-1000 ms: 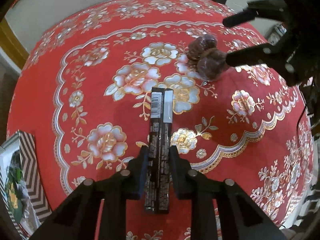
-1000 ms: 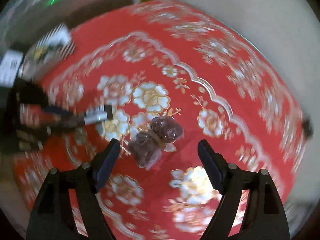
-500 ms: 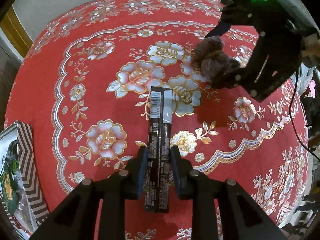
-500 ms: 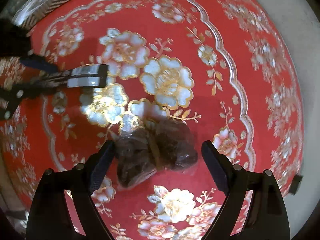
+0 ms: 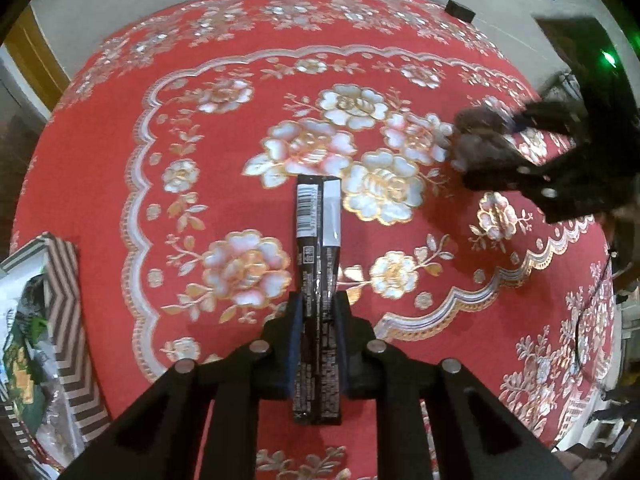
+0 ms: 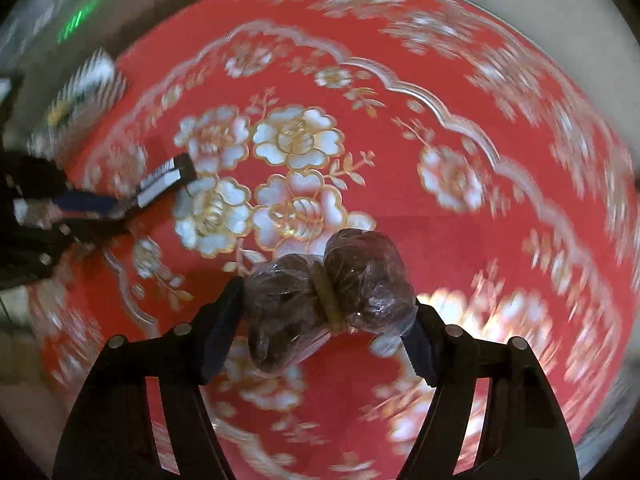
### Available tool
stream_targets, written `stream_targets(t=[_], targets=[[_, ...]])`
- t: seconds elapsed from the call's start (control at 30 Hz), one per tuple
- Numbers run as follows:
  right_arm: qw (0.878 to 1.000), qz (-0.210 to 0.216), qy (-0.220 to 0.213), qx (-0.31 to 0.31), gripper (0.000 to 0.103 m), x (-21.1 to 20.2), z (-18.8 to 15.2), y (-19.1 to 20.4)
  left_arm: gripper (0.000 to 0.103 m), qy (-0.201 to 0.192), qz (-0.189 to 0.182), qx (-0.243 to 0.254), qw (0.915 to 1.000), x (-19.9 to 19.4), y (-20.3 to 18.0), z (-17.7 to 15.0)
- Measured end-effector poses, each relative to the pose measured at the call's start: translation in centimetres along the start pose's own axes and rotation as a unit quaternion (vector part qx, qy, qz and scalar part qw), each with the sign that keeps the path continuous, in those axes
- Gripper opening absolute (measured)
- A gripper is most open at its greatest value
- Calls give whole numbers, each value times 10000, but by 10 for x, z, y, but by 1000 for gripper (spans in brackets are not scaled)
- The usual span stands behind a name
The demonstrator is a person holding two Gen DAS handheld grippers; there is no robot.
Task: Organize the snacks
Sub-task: 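Carry the sticks and dried-fruit bags over the white striped box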
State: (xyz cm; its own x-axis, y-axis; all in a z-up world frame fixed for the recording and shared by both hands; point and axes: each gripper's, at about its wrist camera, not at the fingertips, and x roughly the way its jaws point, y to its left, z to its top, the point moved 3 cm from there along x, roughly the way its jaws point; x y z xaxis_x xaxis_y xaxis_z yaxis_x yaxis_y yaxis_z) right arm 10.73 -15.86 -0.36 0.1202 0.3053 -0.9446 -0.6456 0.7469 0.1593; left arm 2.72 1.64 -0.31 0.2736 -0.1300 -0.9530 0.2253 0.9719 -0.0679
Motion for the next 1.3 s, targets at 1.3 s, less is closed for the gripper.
stream_targets(t=[1.3], targets=[[9847,1236,-1219,167,73,-5,90,296,17,-851,1231,-1391,9789,-110,211,-116]])
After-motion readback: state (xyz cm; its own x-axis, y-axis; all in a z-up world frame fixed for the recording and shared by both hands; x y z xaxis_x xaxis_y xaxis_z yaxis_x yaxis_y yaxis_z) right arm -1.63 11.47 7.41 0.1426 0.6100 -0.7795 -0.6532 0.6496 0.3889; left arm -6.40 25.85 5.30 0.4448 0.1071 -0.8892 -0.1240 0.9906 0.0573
